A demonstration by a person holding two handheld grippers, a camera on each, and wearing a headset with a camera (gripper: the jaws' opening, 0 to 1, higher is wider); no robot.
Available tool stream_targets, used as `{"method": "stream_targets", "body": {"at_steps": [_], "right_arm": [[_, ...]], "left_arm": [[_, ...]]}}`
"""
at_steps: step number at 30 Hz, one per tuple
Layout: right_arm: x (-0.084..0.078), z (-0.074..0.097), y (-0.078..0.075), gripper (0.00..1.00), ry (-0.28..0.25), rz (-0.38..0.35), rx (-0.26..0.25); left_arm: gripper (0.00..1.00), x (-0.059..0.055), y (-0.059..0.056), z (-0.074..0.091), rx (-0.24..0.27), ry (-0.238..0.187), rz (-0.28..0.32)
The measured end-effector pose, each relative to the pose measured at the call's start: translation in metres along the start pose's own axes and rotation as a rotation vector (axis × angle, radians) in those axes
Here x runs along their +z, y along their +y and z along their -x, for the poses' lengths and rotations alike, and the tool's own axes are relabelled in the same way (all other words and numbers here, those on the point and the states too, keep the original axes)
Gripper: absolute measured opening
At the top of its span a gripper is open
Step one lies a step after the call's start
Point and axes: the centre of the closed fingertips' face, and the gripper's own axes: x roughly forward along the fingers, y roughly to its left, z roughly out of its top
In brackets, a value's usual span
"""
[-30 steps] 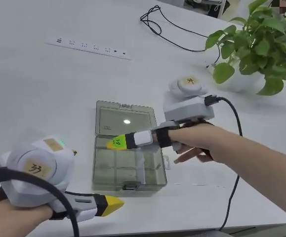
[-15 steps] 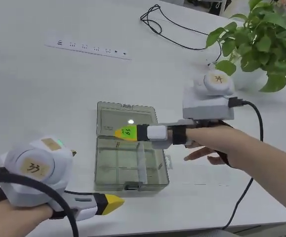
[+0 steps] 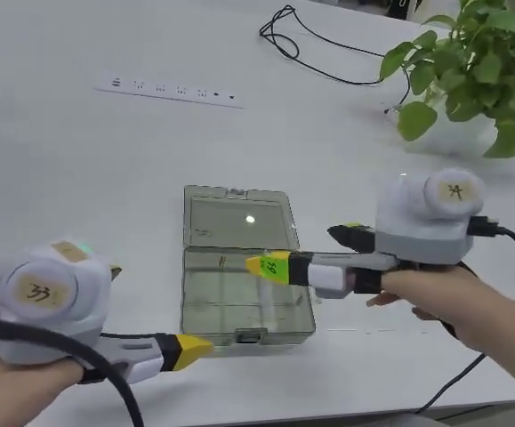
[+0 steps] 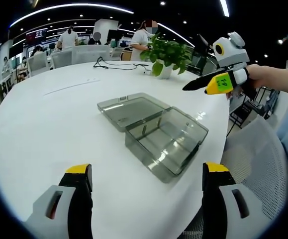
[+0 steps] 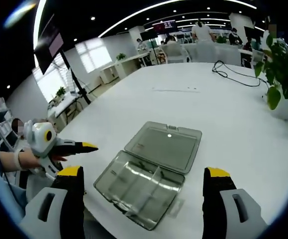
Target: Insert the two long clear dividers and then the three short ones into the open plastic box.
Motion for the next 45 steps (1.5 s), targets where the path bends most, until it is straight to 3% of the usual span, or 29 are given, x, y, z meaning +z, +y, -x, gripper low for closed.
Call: {"method": "stream_targets", "body": {"at_steps": [5,6,12,13,15,17,21,22,26,35,45], "right_arm": [[-0.003,0.011,-0.003,1.0,-0.064,0.005,0.001],[-0.007,0.012,-0.006,1.0,-0.05,-0.005,-0.013],[-0.021,0.026,-0.012,1.0,-0.078,-0.01,-0.02],[-0.022,0.028,-0.014,1.0,-0.094,-0.015,-0.027],[-0.024,0.032,-0.016,1.0,-0.11,-0.022,-0.028],[-0.029,0.036,-0.019,1.0,-0.109,-0.026,-0.042],[-0.035,0.042,-0.022,1.0,-0.12,-0.045,-0.046],[-0.036,0.044,-0.024,1.0,-0.123,-0.052,-0.051],[-0.037,0.047,-0.025,1.0,-0.14,-0.063,-0.057],[-0.041,0.056,-0.031,1.0,-0.16,-0.074,-0.064],[-0.045,0.061,-0.036,0.98,-0.165,-0.093,-0.074]], "left_arm": [[0.92,0.0,0.021,0.008,0.064,-0.006,0.033],[0.92,0.0,0.024,0.01,0.072,-0.01,0.039],[0.9,-0.004,0.058,0.022,0.2,0.003,0.08],[0.88,-0.01,0.066,0.026,0.242,0.03,0.088],[0.86,-0.013,0.076,0.029,0.28,0.042,0.089],[0.83,-0.021,0.086,0.033,0.318,0.082,0.094],[0.73,-0.032,0.1,0.036,0.345,0.144,0.085],[0.72,-0.039,0.103,0.039,0.354,0.191,0.085],[0.64,-0.05,0.111,0.044,0.374,0.273,0.072],[0.55,-0.06,0.114,0.04,0.362,0.358,0.06],[0.42,-0.059,0.113,0.04,0.348,0.37,0.076]]}}
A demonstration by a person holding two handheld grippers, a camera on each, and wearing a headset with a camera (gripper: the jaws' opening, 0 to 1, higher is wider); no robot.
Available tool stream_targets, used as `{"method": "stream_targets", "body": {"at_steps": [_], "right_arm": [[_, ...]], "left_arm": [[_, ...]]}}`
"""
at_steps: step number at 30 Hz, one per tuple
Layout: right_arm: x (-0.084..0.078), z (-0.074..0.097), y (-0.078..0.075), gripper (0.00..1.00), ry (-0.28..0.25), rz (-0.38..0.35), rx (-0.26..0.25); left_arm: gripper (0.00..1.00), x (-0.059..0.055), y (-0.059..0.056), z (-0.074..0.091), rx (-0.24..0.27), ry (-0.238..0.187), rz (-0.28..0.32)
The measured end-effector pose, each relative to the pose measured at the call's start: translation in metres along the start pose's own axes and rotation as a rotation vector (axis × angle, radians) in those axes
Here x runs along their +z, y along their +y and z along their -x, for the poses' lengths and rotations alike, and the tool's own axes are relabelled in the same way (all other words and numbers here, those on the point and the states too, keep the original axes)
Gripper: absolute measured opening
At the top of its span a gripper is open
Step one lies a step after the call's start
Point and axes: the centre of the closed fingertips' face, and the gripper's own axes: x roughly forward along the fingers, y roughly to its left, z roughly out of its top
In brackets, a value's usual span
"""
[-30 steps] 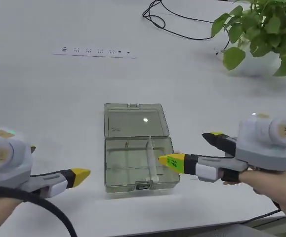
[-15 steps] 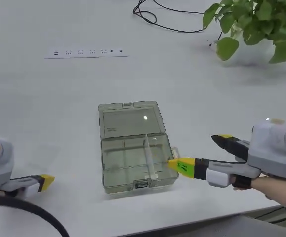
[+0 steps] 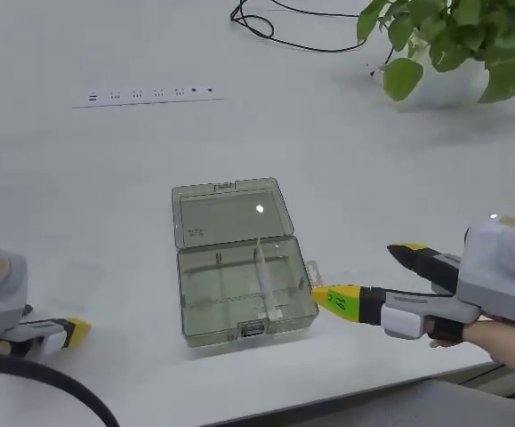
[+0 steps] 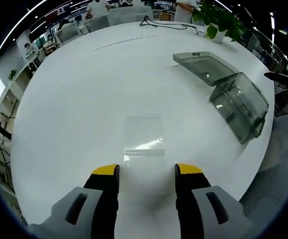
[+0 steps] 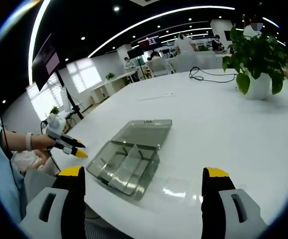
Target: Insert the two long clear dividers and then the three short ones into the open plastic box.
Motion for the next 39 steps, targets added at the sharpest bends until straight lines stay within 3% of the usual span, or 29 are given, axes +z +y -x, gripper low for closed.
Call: {"method": "stream_targets", "body": {"at_steps": [6,39], "right_arm": [[0.001,-0.0009,0.0013,0.97,-0.002,0.002,0.0],[-0.0037,-0.0057,0.0021,0.93,0.023,-0.015,0.009]], "left_arm": [[0.33,0.0009,-0.0003,0.0005,-0.006,0.012,-0.012],[0.3,0.0092,-0.0077,-0.0013,-0.052,-0.049,0.016]]}}
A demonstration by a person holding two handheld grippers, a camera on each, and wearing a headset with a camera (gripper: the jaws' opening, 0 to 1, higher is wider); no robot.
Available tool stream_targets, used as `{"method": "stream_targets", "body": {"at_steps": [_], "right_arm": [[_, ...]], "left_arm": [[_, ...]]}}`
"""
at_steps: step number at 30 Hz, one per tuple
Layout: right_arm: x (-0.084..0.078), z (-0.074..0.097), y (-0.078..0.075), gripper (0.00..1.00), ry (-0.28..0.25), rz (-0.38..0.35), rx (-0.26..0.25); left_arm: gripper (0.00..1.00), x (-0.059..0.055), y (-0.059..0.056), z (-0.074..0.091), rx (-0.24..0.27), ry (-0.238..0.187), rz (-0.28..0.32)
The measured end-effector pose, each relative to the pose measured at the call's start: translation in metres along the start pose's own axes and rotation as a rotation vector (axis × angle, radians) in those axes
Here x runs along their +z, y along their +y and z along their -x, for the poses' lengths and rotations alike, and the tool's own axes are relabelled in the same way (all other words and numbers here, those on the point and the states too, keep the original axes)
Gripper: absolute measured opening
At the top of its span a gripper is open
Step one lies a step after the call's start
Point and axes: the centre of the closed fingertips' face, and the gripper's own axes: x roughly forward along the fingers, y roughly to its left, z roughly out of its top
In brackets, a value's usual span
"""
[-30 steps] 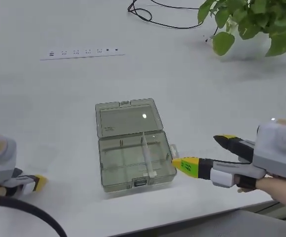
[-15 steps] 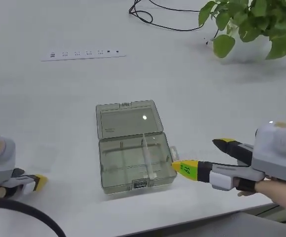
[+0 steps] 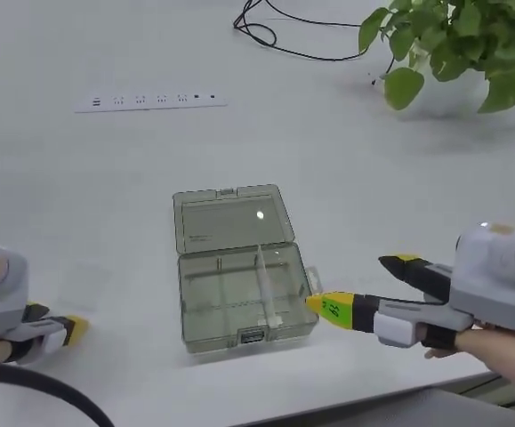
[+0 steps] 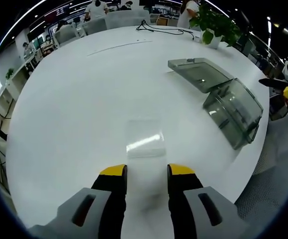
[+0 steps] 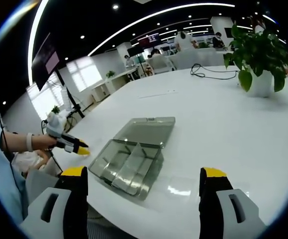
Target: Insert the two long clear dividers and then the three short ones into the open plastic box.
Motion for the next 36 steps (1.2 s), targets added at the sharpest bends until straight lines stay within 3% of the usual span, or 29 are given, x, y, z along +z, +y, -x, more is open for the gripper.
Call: {"method": "stream_targets", "body": {"at_steps": [6,14,16,25,36], "right_arm": [[0.0,-0.001,0.0,0.93,0.0,-0.01,0.001],[0.004,-0.004,0.006,0.91,0.0,-0.01,0.016],[0.005,-0.005,0.007,0.91,0.002,-0.006,0.021],[0.012,-0.011,0.018,0.89,-0.001,-0.007,0.046],[0.028,-0.028,0.042,0.85,-0.005,0.015,0.105]], "left_arm": [[0.3,0.011,-0.004,0.007,-0.015,-0.043,0.019],[0.3,0.041,-0.021,0.021,-0.052,-0.135,0.014],[0.3,0.051,-0.03,0.025,-0.077,-0.17,0.027],[0.3,0.077,-0.066,0.037,-0.14,-0.248,-0.004],[0.3,0.091,-0.111,0.033,-0.22,-0.3,0.017]]}}
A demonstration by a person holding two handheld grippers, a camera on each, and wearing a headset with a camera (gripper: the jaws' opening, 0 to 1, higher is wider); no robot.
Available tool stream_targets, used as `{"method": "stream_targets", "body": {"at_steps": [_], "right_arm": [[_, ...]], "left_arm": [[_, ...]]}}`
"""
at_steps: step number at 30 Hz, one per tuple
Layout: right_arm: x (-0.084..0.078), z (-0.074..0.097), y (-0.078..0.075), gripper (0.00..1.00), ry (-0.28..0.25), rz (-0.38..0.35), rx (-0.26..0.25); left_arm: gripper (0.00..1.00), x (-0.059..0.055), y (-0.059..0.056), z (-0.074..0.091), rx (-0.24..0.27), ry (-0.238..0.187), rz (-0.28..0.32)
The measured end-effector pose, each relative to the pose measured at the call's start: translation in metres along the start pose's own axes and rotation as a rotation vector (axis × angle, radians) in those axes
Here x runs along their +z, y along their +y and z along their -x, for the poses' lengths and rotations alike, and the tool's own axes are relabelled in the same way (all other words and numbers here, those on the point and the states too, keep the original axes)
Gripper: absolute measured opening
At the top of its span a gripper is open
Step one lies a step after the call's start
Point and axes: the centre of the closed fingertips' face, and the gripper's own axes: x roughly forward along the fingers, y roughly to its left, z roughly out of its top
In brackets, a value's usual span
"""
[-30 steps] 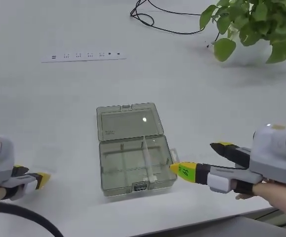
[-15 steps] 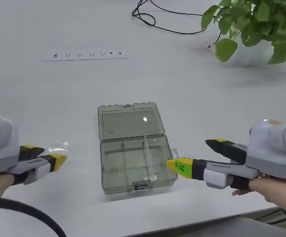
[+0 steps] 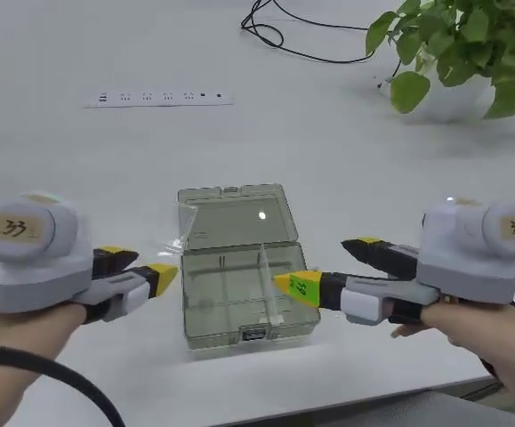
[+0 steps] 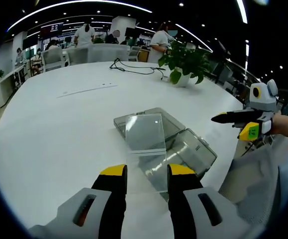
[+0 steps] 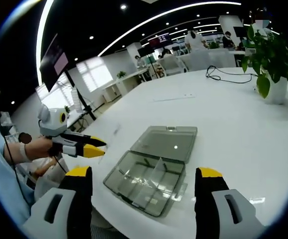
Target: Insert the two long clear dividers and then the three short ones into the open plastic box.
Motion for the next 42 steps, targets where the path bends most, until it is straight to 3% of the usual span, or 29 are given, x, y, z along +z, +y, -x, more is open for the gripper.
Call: {"method": "stream_targets", "body": {"at_steps": [7,12,16,25,34,42], "right_arm": [[0.013,-0.013,0.013,0.8,-0.014,-0.019,0.035],[0.02,-0.024,0.025,0.78,-0.017,-0.007,0.065],[0.024,-0.031,0.03,0.75,-0.024,-0.041,0.08],[0.024,-0.041,0.041,0.49,0.003,-0.158,0.124],[0.021,-0.046,0.046,0.25,0.041,-0.256,0.146],[0.021,-0.046,0.053,0.15,0.047,-0.329,0.159]], "left_arm": [[0.3,0.007,-0.024,-0.005,-0.039,-0.033,0.009],[0.3,0.01,-0.036,-0.007,-0.061,-0.046,0.015],[0.3,0.013,-0.043,-0.008,-0.075,-0.059,0.021],[0.3,0.015,-0.059,-0.012,-0.106,-0.072,0.021],[0.3,0.019,-0.064,-0.013,-0.117,-0.086,0.024],[0.3,0.02,-0.065,-0.013,-0.119,-0.094,0.021]]}}
